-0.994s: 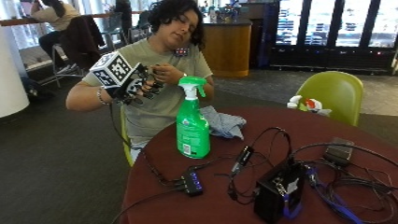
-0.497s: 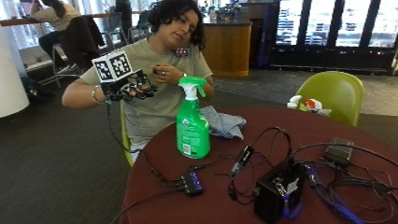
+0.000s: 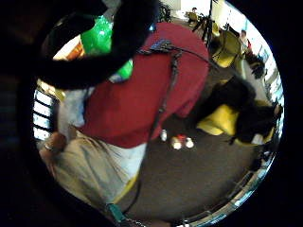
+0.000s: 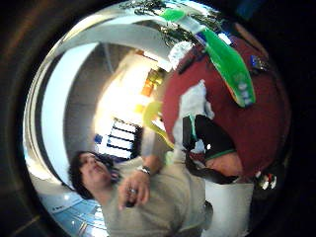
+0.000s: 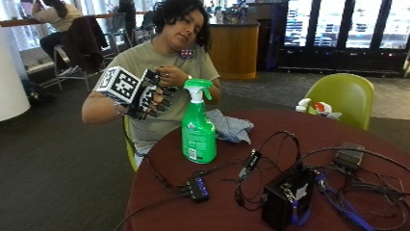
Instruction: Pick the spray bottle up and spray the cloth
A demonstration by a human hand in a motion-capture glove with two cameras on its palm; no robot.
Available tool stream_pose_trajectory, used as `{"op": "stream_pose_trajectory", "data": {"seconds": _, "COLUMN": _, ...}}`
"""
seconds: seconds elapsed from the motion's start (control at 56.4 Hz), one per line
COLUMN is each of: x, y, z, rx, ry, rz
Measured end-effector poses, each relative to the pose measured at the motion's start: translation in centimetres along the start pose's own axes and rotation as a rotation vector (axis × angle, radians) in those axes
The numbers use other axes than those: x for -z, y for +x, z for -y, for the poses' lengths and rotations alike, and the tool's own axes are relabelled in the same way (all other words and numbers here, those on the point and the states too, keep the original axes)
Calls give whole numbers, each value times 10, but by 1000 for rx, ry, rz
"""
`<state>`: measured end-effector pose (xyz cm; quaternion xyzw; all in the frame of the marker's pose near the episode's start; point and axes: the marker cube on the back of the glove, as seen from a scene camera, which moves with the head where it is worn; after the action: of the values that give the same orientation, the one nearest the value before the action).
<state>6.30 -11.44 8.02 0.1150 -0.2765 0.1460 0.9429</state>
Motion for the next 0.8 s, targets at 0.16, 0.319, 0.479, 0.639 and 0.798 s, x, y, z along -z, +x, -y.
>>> {"op": "stream_pose_trajectory", "data": {"seconds": 0.16, "x": -23, "y": -1, "z": 37, "rx": -2, "ry": 96, "rz": 128}}
{"op": "stream_pose_trajectory", "data": {"seconds": 0.319, "x": -39, "y": -9, "z": 81, "rx": -30, "ry": 119, "rz": 260}}
{"op": "stream_pose_trajectory", "data": {"seconds": 0.479, "x": -52, "y": -10, "z": 123, "rx": -55, "ry": 214, "rz": 353}}
{"op": "stream_pose_trajectory", "data": {"seconds": 0.639, "x": -60, "y": -4, "z": 145, "rx": -139, "ry": 317, "rz": 382}}
{"op": "stream_pose_trajectory", "data": {"seconds": 0.798, "x": -69, "y": 9, "z": 160, "rx": -114, "ry": 355, "rz": 421}}
